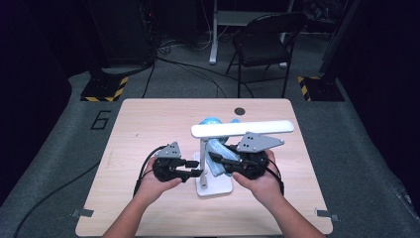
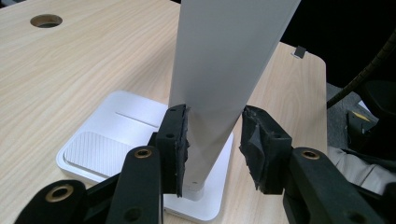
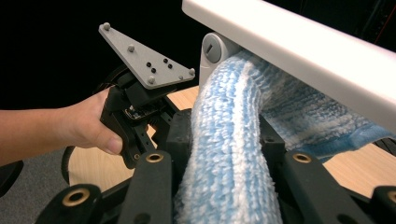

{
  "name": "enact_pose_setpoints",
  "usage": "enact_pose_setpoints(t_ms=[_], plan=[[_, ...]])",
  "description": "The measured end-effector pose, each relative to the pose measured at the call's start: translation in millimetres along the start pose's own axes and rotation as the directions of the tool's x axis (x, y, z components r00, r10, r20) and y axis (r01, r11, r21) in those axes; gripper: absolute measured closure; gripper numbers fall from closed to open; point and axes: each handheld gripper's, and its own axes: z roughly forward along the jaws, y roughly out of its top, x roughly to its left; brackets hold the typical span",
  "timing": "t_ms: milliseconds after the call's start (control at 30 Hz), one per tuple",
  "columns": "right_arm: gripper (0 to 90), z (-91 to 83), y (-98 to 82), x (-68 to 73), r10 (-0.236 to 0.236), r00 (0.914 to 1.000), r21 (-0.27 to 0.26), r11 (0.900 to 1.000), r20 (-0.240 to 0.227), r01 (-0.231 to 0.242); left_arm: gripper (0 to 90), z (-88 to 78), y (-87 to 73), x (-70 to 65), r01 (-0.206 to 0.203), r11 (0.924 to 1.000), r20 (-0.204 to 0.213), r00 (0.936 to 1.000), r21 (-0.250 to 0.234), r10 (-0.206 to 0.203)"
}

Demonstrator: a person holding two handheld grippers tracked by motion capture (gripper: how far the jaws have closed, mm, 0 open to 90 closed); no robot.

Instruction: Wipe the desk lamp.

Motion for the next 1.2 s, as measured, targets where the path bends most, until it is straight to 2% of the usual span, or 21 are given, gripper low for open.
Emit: enact_pose_setpoints(t_ms=[67,433,533,600,800,1000,1200], plan=[[66.1,0.1,-1.6,0.1,0.013,0.9999,-0.003,1.000,-0.003,-0.013,61.1,0.1,-0.2,0.0,0.002,1.0000,0.002,1.0000,0.002,-0.002],[66.8,7.8,-13.1,1.5,0.011,0.9999,0.005,1.000,-0.010,-0.011,61.1,0.2,-1.2,-0.1,0.009,0.9999,0.000,1.0000,-0.006,-0.009],[66.9,12.6,-22.1,3.3,0.017,0.9998,0.031,0.999,-0.011,-0.017,61.2,-0.1,-1.7,0.7,0.007,1.0000,0.001,1.0000,0.002,-0.007],[66.9,16.2,-29.0,4.5,0.017,0.9998,0.050,0.999,-0.010,-0.016,61.3,1.0,-2.4,0.7,0.001,1.0000,-0.013,0.9999,-0.002,-0.001],[67.0,25.1,-49.1,3.6,0.034,0.9991,0.095,0.995,-0.027,-0.031,61.5,1.3,-1.7,0.2,0.010,0.9999,0.004,0.9999,0.010,-0.010],[67.1,31.8,-64.0,2.0,0.039,0.9986,0.128,0.991,-0.035,-0.035,61.9,1.6,-1.8,0.7,0.003,1.0000,0.002,1.0000,0.008,-0.003],[67.1,37.6,-78.3,2.2,0.066,0.9969,0.181,0.982,-0.044,-0.057,62.7,1.4,-1.7,1.2,0.000,0.9999,0.004,1.0000,0.012,0.000]])
